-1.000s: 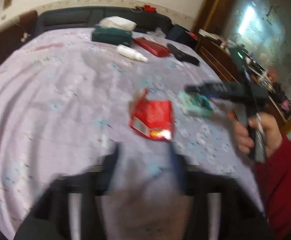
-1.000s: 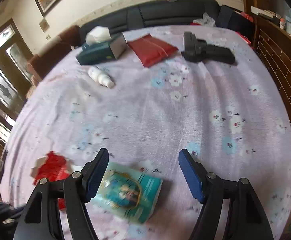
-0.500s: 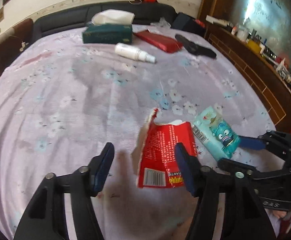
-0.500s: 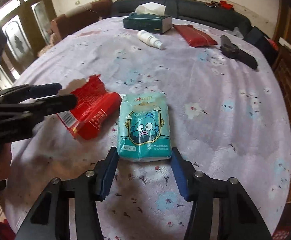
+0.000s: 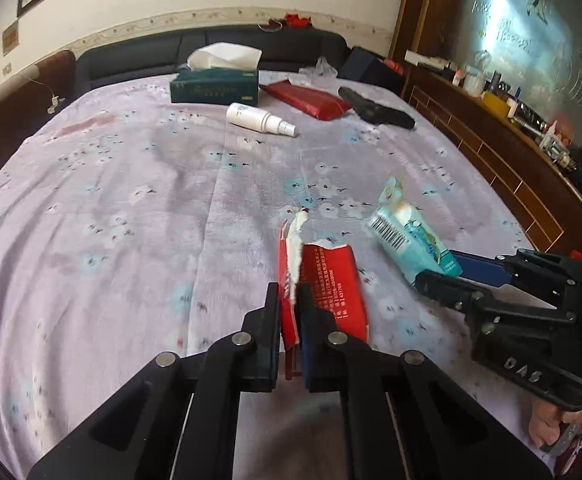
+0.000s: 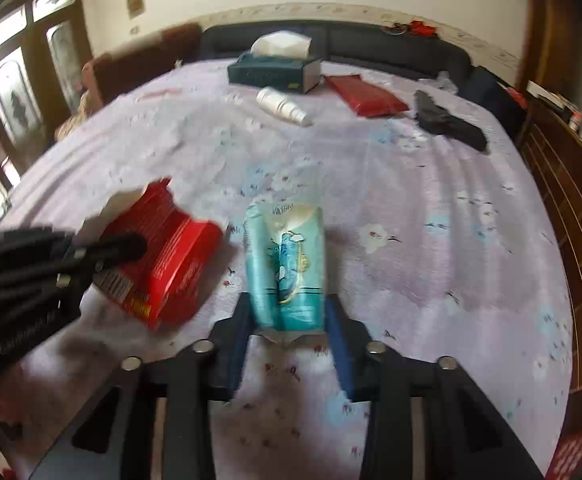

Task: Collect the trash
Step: 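Grasp the red snack packet with left tool while right grasps the teal wipes, then lift the red packet and teal wipes above the bed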

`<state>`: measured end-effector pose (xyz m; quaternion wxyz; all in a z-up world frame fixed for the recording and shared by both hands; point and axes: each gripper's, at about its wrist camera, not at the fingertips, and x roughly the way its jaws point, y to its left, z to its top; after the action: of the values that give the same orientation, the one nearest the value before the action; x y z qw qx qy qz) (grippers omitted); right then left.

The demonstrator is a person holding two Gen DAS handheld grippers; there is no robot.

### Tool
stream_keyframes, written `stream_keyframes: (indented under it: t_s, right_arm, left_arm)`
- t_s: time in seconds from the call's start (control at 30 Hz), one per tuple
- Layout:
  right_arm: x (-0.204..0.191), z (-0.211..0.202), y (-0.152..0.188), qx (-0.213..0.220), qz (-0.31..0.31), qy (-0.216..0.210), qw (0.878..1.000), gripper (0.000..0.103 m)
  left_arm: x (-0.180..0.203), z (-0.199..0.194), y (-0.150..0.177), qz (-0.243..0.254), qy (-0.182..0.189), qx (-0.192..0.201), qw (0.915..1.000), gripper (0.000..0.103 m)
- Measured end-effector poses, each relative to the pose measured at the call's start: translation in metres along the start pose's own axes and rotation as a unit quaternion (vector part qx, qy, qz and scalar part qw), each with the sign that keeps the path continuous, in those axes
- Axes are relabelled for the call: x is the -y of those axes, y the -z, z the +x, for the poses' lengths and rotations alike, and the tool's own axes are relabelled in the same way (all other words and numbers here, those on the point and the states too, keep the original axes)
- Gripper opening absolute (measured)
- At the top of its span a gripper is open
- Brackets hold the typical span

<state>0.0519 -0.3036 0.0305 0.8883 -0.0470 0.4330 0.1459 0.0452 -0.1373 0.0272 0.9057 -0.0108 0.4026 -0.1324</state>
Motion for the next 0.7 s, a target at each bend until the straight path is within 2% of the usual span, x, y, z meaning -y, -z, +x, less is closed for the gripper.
stream_keyframes:
  t_s: [0.23, 0.4, 0.7]
  right_arm:
    - [-0.010, -0.048, 0.031, 0.054, 0.069, -0.006, 0.996, 0.034]
    - [-0.020, -0.071, 0.054, 0.091, 0.088, 0.005, 0.992, 0.034]
    - [-0.019, -0.083, 0.071, 0.092, 0.100, 0.013, 0.991, 0.035]
  left_arm:
    - [0.019, -0.040, 0.022, 0.011, -0.024, 0.059, 0.9979, 0.005]
    - [0.038, -0.055, 0.030, 0.037, -0.037, 0.087, 0.9949, 0.005]
    - [0.050, -0.065, 0.039, 0.057, -0.041, 0.099, 0.9926, 0.005]
